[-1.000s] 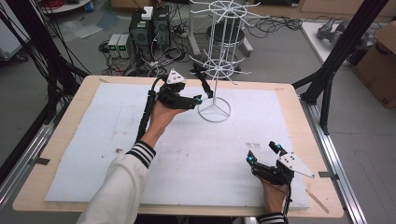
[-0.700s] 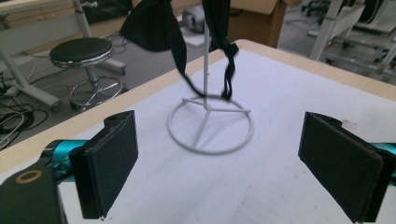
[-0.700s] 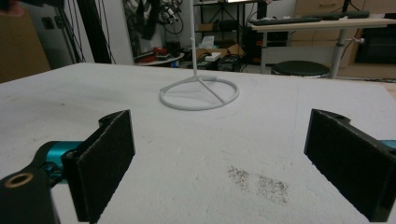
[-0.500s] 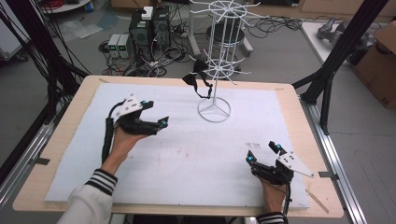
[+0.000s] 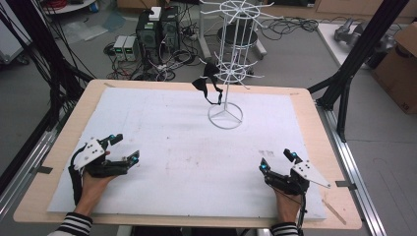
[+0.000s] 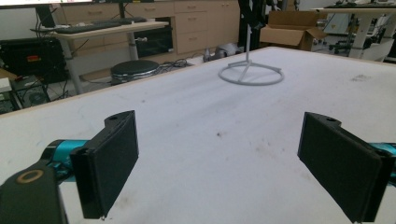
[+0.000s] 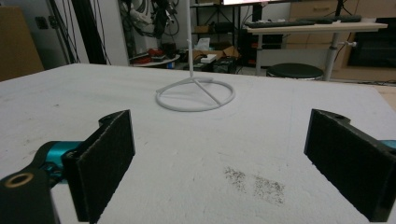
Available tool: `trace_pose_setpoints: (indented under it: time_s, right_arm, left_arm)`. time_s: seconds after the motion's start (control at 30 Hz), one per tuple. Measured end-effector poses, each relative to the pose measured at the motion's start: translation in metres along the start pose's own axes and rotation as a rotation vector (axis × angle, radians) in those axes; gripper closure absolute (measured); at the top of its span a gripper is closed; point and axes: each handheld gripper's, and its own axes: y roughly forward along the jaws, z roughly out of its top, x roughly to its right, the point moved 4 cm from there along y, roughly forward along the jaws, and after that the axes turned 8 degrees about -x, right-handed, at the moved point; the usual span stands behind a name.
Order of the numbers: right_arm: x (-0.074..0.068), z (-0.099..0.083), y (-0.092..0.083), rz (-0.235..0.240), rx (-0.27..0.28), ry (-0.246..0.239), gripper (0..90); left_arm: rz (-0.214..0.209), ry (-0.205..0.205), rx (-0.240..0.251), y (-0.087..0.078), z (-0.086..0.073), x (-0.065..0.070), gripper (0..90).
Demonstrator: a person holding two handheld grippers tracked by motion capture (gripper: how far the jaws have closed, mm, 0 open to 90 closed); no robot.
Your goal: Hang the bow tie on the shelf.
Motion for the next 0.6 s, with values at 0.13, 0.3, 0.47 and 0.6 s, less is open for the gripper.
trace_pose_setpoints:
  time_s: [0.13,0.3,0.47,0.6]
  right_arm:
    - [0.000,0.000,0.000,0.000,0.001,0.001,7.6]
    - [0.000,0.000,0.000,-0.002,0.006,-0.001,7.5]
    - [0.001,0.000,-0.001,0.002,0.012,0.004,7.5]
    - [0.001,0.000,-0.001,0.005,0.015,0.003,7.5]
  left_arm:
    - [0.036,-0.026,0.098,-0.016,-0.011,-0.005,13.2]
    - [0.054,-0.063,0.130,-0.019,-0.012,-0.008,15.0]
    - [0.062,-0.063,0.133,-0.020,-0.013,-0.008,15.6]
    - [0.065,-0.067,0.136,-0.020,-0.013,-0.008,15.1]
